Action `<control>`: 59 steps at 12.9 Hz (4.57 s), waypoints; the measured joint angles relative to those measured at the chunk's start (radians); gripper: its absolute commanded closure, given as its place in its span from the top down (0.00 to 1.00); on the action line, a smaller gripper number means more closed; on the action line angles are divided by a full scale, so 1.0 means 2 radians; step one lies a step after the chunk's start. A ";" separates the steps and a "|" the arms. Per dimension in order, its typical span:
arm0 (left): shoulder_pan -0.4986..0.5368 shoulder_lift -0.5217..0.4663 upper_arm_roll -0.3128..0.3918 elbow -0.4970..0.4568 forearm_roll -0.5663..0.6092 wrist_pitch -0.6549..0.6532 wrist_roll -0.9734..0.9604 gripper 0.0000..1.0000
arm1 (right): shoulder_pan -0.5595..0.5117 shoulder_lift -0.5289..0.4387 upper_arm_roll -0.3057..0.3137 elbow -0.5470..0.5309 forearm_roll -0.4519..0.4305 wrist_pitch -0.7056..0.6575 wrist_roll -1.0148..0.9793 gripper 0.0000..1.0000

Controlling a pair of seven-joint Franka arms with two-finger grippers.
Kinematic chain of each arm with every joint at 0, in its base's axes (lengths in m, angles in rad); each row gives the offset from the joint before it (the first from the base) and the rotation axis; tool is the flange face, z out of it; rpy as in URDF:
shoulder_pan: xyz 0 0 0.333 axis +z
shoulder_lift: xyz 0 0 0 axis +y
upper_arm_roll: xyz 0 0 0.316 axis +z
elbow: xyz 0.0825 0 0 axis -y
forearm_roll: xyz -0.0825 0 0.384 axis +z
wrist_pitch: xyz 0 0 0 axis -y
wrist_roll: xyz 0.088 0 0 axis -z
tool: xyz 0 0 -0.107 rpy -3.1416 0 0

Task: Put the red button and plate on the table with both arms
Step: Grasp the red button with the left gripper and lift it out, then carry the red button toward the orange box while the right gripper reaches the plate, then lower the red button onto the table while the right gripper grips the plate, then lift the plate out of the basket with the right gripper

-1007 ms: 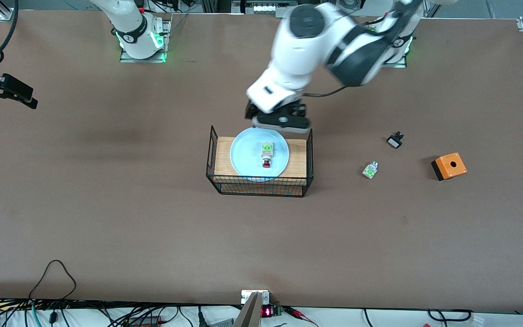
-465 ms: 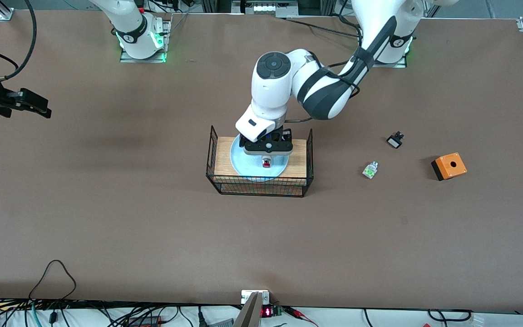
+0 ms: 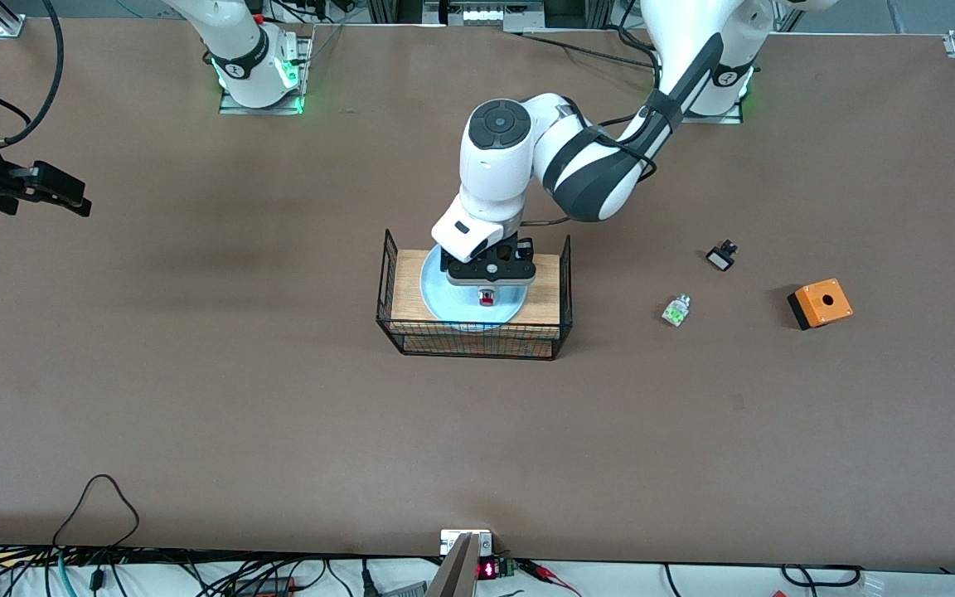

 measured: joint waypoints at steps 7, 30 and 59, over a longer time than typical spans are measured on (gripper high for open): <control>0.000 0.004 0.000 0.007 0.000 -0.027 0.001 0.12 | 0.001 0.001 0.001 0.000 0.000 0.002 0.000 1.00; 0.362 0.011 0.003 -0.012 -0.042 -0.119 0.546 0.14 | 0.210 0.112 0.107 0.002 0.029 0.127 0.613 1.00; 0.378 -0.130 -0.063 0.094 -0.025 -0.385 0.506 1.00 | 0.268 0.192 0.106 0.030 0.038 0.212 0.761 0.00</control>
